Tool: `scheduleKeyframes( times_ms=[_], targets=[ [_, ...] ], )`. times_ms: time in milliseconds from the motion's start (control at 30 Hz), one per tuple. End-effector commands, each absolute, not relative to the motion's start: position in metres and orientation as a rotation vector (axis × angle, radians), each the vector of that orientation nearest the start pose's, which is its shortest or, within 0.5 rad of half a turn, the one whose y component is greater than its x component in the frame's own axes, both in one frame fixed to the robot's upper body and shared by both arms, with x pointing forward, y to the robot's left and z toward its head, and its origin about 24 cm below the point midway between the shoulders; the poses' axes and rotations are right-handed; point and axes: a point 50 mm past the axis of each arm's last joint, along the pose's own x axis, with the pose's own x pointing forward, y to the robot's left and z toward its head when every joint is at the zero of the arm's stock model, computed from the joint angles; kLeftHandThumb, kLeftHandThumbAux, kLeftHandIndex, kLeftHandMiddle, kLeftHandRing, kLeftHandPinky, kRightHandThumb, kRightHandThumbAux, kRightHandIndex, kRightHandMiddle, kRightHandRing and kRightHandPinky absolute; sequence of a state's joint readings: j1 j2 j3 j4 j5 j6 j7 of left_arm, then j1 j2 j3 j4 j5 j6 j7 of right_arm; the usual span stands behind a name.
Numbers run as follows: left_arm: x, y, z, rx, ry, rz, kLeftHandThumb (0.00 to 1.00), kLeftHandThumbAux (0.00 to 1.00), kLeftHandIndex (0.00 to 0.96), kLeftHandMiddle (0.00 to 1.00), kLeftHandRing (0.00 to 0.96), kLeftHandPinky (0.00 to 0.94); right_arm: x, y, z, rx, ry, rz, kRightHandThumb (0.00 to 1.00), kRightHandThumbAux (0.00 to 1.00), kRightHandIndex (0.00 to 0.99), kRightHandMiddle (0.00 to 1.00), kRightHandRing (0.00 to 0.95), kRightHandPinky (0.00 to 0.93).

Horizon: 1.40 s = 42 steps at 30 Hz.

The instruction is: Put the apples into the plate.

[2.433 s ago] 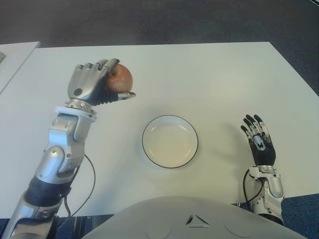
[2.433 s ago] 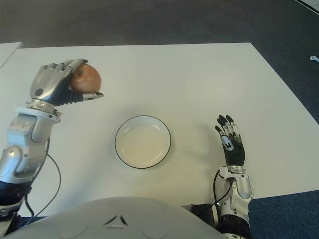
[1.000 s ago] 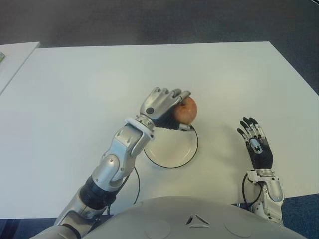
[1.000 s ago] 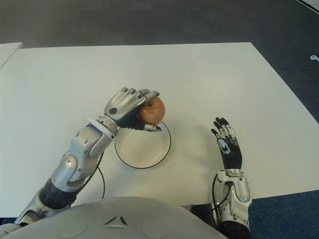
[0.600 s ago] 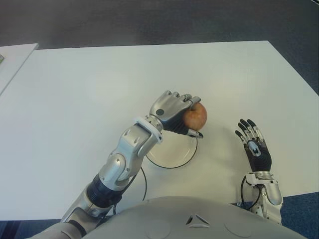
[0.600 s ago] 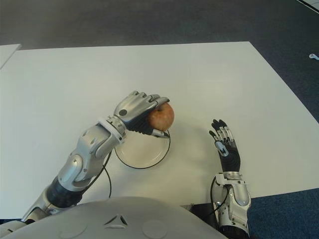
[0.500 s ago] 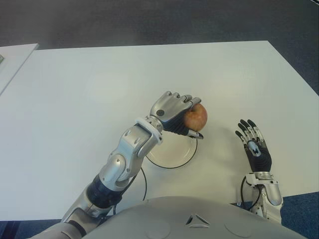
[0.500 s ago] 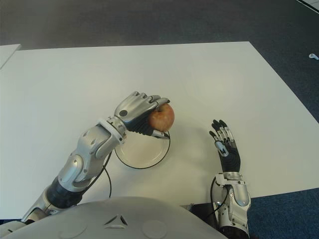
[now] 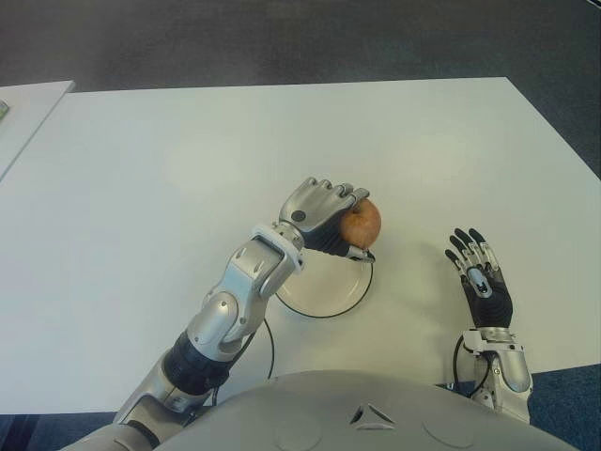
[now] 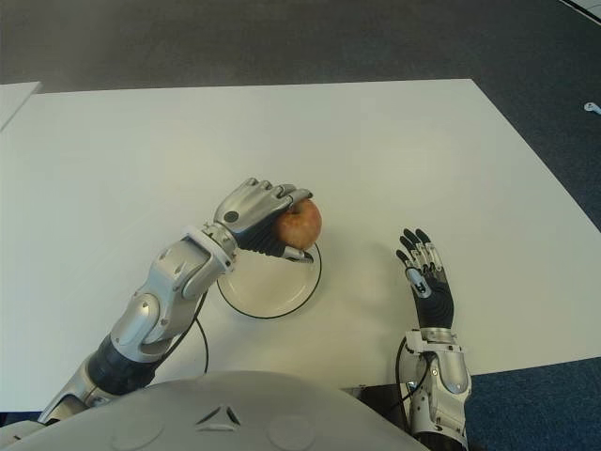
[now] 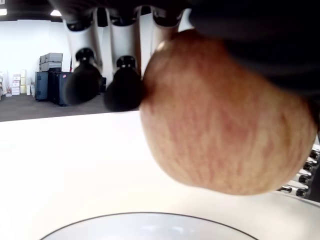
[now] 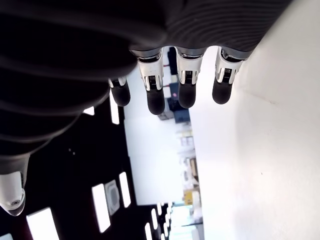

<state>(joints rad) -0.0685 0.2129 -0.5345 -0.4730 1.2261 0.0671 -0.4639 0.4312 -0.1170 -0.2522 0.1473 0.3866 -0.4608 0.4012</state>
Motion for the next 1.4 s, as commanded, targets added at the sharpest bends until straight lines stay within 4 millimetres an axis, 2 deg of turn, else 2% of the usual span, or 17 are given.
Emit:
scheduleKeyframes(
  times_ms=[33,200,367,467,867,1100,1400],
  targets=[
    [0.213,0.052,0.112,1.443,-0.402,-0.544,0.743,0.694,0.445,0.81,0.798,0.767,0.117,-0.24,-0.031,0.168,0.116,-0.105,0.129,0.496,0.022,0.125,0.066,0.0],
    [0.213,0.055,0.107,1.478,-0.401,-0.556,0.743,0.694,0.445,0.811,0.801,0.788,0.117,-0.24,-0.03,0.17,0.112,-0.11,0.132,0.501,0.024,0.126,0.067,0.0],
    [0.214,0.062,0.076,1.529,-0.398,-0.591,0.744,0.693,0.445,0.819,0.819,0.82,0.117,-0.239,-0.03,0.173,0.1,-0.115,0.143,0.503,0.025,0.132,0.077,0.0],
    [0.211,0.063,0.067,1.522,-0.398,-0.586,0.745,0.692,0.445,0.82,0.826,0.824,0.117,-0.24,-0.029,0.171,0.099,-0.113,0.145,0.501,0.022,0.134,0.08,0.0],
    [0.201,0.066,0.051,1.444,-0.412,-0.481,0.749,0.689,0.446,0.815,0.836,0.835,0.119,-0.24,-0.029,0.167,0.104,-0.108,0.136,0.517,0.012,0.117,0.064,0.0],
    [0.194,0.071,0.037,1.419,-0.399,-0.457,0.75,0.688,0.447,0.812,0.837,0.83,0.12,-0.24,-0.029,0.172,0.095,-0.112,0.14,0.516,0.013,0.121,0.069,0.0],
    [0.191,0.074,0.03,1.43,-0.363,-0.467,0.75,0.687,0.447,0.814,0.837,0.824,0.121,-0.24,-0.028,0.159,0.092,-0.111,0.124,0.496,0.014,0.12,0.069,0.0]
  ],
)
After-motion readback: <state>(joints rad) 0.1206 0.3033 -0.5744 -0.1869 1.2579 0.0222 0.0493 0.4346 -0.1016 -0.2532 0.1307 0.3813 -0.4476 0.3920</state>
